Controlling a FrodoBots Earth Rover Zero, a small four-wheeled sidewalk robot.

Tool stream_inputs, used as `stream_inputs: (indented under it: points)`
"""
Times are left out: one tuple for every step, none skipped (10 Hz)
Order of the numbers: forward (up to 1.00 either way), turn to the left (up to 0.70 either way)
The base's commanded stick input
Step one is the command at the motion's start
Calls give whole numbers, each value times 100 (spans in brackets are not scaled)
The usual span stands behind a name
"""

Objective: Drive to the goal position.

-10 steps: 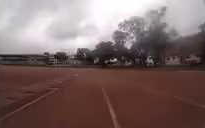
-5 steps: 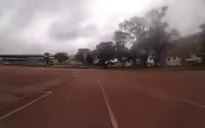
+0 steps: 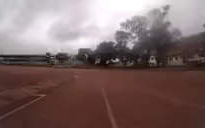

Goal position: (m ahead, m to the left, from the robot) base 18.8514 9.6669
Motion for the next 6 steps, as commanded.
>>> stream_inputs:
  points:
    - [70, 17]
    - [70, 14]
    - [70, 4]
    - [70, 8]
    - [70, 2]
    - [70, 1]
